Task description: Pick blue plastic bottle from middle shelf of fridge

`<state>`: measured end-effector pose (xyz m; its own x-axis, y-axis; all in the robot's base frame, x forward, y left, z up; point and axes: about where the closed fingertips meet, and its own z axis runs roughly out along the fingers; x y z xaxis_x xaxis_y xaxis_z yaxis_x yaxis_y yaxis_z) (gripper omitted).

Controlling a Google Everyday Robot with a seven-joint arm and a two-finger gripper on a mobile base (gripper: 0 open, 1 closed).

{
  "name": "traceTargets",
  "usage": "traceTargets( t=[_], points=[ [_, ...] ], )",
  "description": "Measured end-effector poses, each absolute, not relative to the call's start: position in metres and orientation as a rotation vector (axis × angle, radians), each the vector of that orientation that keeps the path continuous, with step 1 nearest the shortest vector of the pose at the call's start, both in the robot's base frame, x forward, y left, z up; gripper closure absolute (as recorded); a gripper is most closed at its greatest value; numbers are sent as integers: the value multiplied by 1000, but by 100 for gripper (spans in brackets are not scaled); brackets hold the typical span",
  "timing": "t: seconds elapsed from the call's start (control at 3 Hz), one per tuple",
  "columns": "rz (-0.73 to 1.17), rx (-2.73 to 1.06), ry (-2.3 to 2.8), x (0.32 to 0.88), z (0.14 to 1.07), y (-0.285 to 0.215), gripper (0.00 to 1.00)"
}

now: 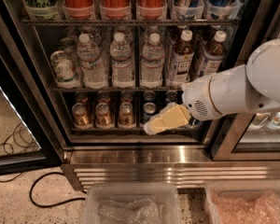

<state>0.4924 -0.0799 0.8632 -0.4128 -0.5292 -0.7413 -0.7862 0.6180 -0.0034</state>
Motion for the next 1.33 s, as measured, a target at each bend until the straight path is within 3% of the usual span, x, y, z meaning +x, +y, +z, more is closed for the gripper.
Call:
traceTargets(
  t=[1.33],
  points=[
    [409,-848,2184,509,843,-108,0]
  ],
)
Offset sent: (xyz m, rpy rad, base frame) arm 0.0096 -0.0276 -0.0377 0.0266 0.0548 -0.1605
